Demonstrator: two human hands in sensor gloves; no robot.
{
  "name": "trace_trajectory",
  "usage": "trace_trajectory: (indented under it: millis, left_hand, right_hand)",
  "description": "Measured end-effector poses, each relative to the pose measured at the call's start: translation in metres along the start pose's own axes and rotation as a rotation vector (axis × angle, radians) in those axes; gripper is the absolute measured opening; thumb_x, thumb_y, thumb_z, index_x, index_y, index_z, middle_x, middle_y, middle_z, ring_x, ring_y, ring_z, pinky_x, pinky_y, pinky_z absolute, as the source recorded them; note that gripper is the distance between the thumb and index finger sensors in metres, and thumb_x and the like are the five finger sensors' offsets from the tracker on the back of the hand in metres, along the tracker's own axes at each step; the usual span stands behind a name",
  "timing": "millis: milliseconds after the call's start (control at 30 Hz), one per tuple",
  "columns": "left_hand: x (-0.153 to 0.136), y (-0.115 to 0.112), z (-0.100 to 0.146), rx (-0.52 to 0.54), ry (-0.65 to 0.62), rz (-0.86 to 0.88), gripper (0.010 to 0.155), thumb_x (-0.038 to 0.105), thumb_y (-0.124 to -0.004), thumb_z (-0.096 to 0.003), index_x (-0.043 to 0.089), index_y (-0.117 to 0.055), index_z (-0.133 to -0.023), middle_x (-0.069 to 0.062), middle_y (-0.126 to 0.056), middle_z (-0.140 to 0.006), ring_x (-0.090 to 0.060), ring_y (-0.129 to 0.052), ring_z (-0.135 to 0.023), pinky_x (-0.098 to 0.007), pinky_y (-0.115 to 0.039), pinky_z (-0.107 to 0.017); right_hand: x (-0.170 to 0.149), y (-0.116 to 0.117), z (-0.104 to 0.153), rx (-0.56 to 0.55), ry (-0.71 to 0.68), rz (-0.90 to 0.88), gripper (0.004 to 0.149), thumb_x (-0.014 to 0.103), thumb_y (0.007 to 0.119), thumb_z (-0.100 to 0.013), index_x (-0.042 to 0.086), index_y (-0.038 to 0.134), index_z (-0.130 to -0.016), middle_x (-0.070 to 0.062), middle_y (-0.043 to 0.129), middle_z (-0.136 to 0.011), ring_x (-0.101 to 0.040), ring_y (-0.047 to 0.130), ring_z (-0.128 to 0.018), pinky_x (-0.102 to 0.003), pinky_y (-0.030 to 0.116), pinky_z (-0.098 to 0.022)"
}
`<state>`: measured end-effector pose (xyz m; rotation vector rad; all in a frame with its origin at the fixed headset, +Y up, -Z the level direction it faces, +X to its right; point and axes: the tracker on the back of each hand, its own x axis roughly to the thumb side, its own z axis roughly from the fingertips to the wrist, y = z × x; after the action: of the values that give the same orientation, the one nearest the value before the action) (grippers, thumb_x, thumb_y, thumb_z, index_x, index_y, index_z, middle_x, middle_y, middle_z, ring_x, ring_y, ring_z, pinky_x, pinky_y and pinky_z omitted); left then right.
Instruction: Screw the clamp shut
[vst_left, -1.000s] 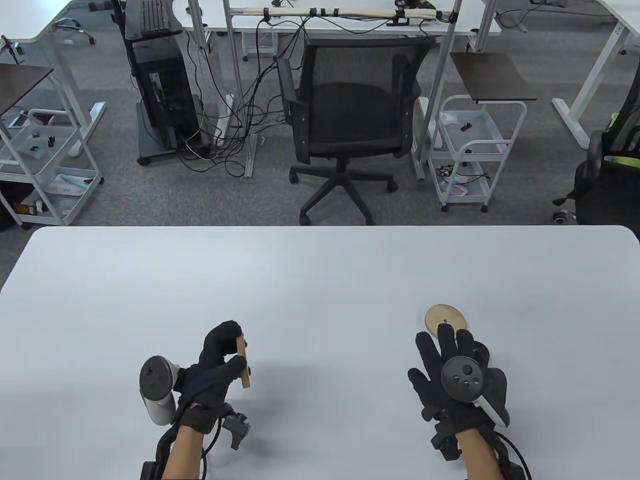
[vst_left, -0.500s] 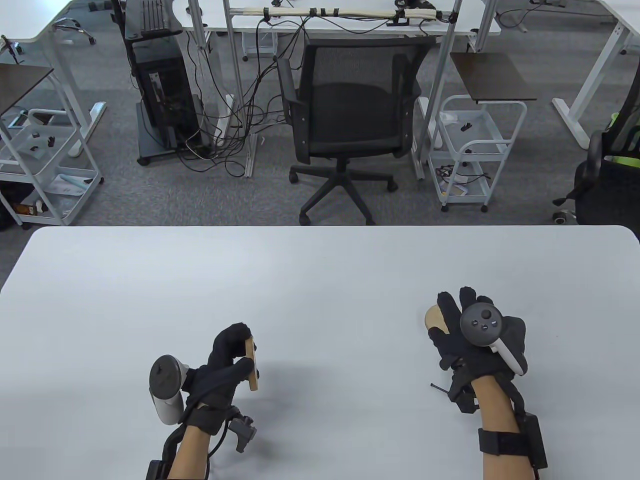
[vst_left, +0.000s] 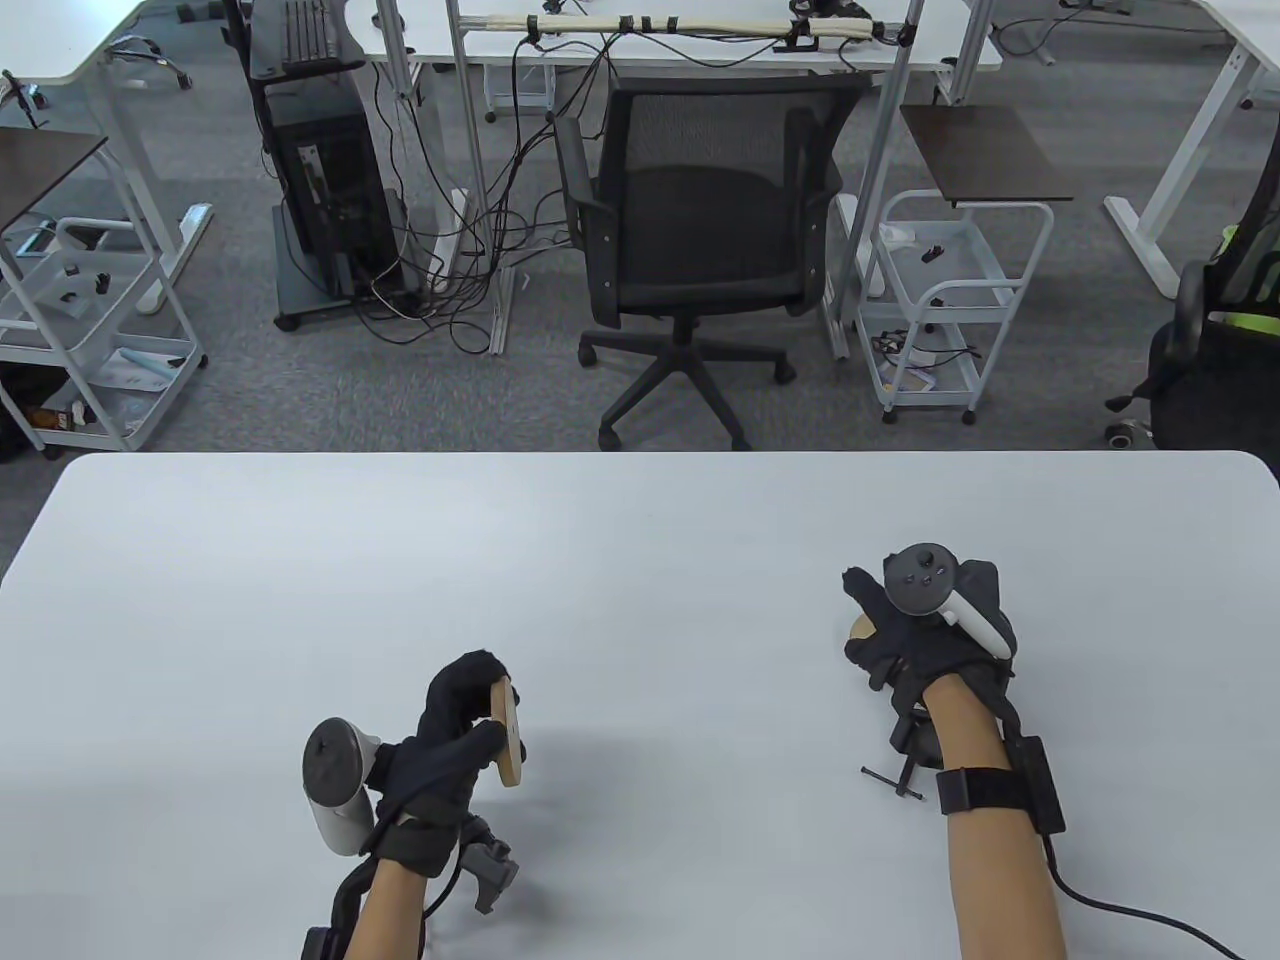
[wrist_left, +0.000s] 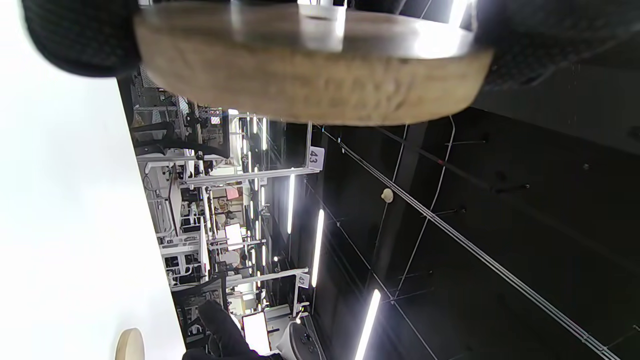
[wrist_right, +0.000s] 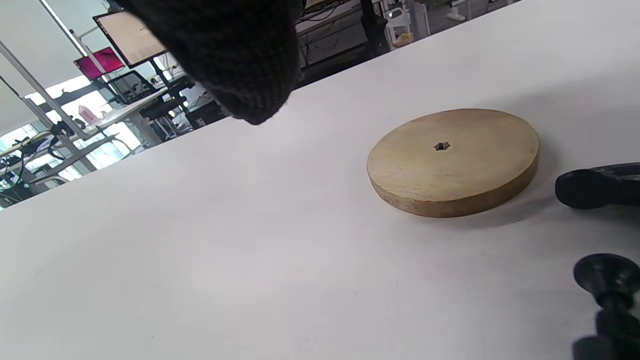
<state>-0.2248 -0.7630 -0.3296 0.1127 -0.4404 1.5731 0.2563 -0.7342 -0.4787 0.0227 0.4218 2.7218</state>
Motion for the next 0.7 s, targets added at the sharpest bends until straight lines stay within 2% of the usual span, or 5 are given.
trace_trajectory:
  millis: [233,500,700]
  left_hand:
    - [-0.002,-0.010,-0.001,-0.023,0.020,-0.036,0.082,0.068,-0.080,-0.0509,0.032,-0.041,-0.113,-0.025,-0.039,-0.115,-0.057,-0.050,-0.096,-0.066,-0.077,-0.050]
    - [0.001,0.007,0.000,0.020,0.015,-0.081,0.082,0.067,-0.080,-0.0506,0.031,-0.041,-0.113,-0.025,-0.039,-0.115,-0.057,-0.051,-0.095,-0.066,-0.077,-0.050]
    - [0.000,0.008,0.001,0.026,0.006,-0.079,0.082,0.067,-0.080,-0.0507,0.031,-0.041,-0.113,-0.025,-0.039,-0.115,-0.057,-0.051,-0.096,-0.066,-0.077,-0.050]
  right_hand:
    - [-0.016,0.007,-0.019,0.091,0.029,0.012,0.085,0.032,0.094,-0.041,0.030,0.043,-0.109,-0.013,0.017,-0.118,-0.054,0.010,-0.101,-0.083,0.032,-0.063]
    - [-0.027,0.033,-0.039,0.208,0.048,0.042,0.086,0.030,0.095,-0.040,0.031,0.043,-0.109,-0.013,0.018,-0.117,-0.056,0.014,-0.100,-0.081,0.035,-0.064]
    - [-0.029,0.043,-0.053,0.262,0.068,0.078,0.083,0.024,0.095,-0.041,0.028,0.045,-0.108,-0.013,0.016,-0.116,-0.055,0.018,-0.100,-0.080,0.038,-0.064]
